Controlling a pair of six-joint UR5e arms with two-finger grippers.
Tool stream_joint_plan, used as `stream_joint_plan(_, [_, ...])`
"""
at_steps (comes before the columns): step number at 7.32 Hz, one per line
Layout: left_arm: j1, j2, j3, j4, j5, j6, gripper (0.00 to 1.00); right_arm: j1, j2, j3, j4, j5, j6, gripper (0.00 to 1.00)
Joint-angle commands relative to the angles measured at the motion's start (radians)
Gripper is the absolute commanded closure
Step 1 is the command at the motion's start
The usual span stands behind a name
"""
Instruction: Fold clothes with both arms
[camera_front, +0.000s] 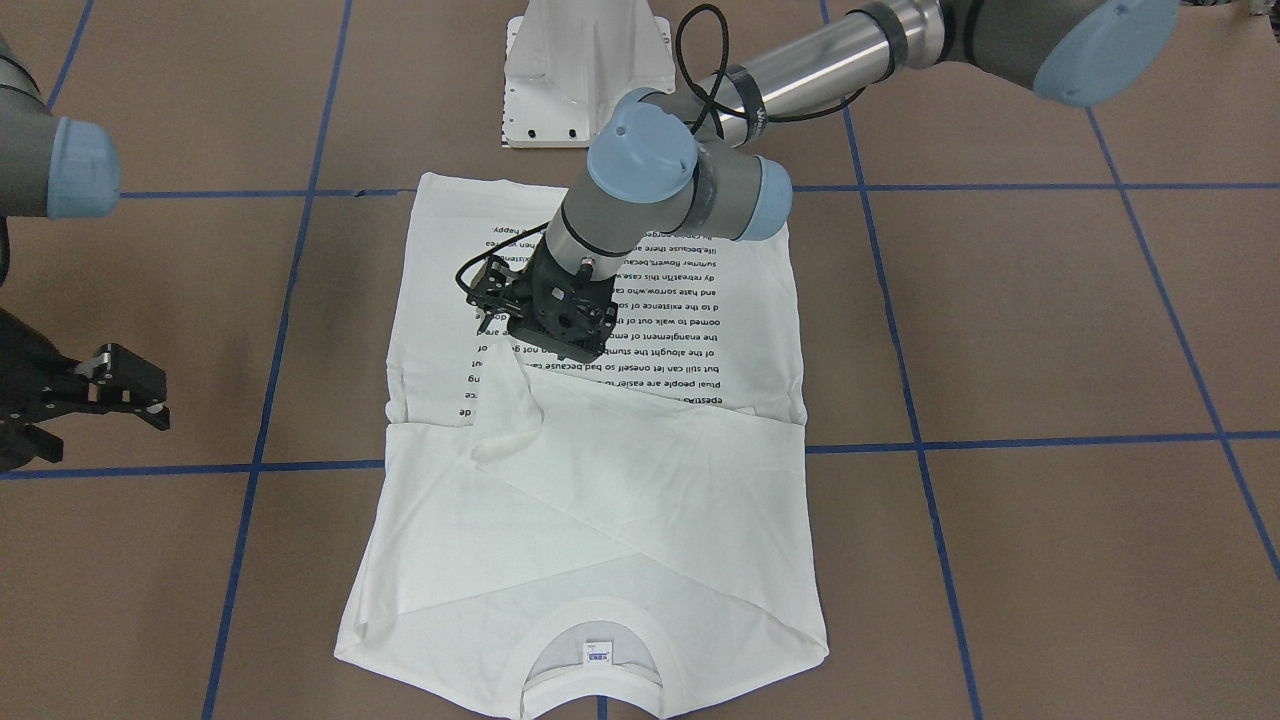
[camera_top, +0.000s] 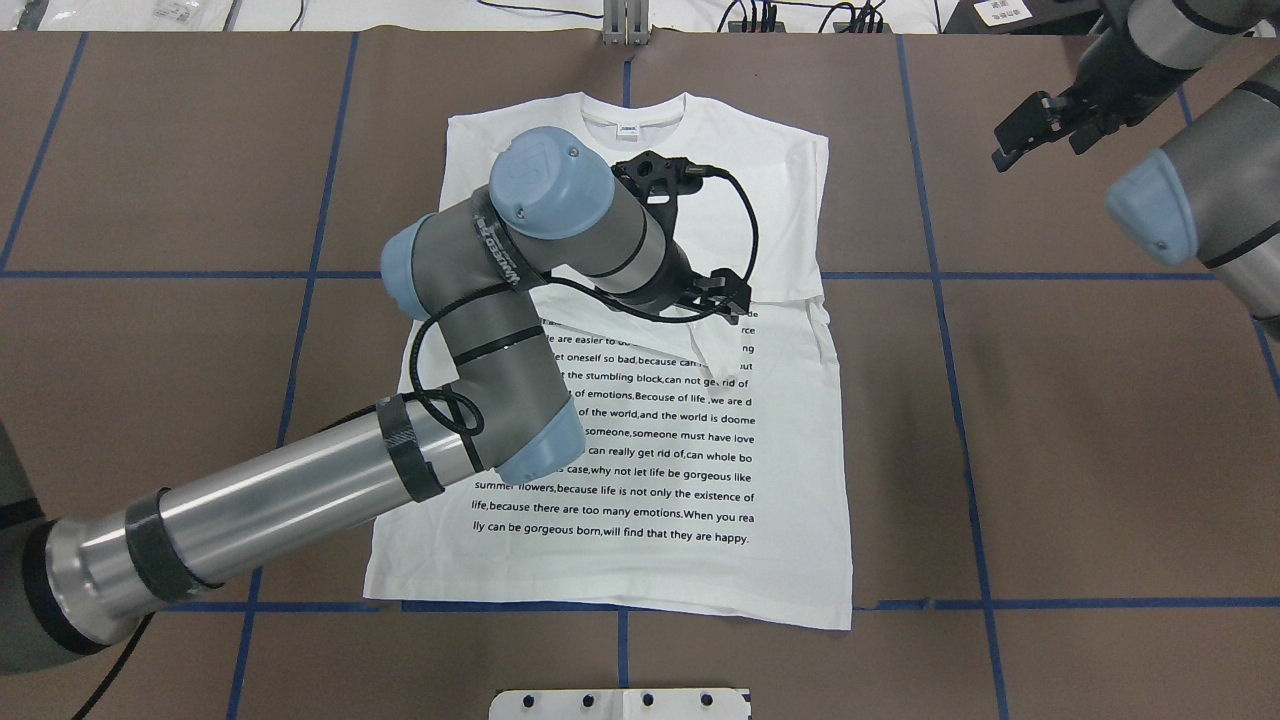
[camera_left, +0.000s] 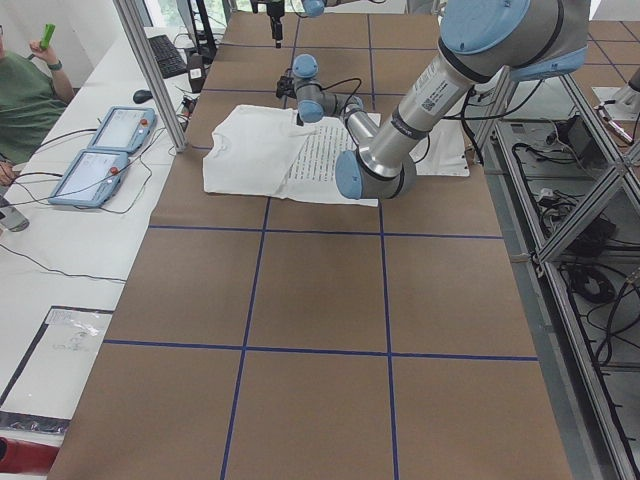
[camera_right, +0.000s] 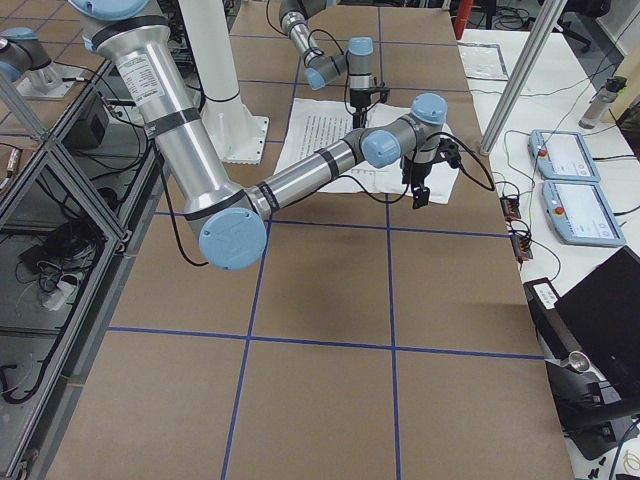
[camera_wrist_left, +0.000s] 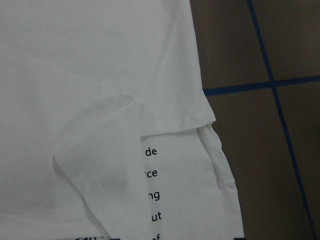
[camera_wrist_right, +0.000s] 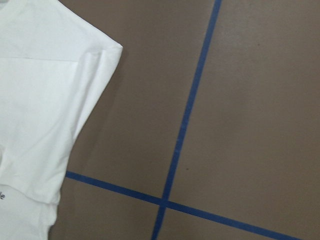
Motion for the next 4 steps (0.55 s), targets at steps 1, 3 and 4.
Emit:
stream_joint_plan(1, [-0.118, 0.138, -0.218, 0.255, -0.049, 0.217, 0.00, -0.136, 0.095, -0.018, -0.005, -0.075, 0.217, 0.00])
stream_joint_plan(3, [-0.255, 0.267, -0.321, 0.328, -0.104, 0.459, 0.00, -0.272, 0.234, -0.098, -0.009, -0.196, 0.431, 0.00])
stream_joint_plan(4, [-0.315, 0.307, -0.327, 0.328, -0.150, 0.562, 0.00, -0.334, 0.309, -0.172, -0.010, -0.262, 0.508, 0.01])
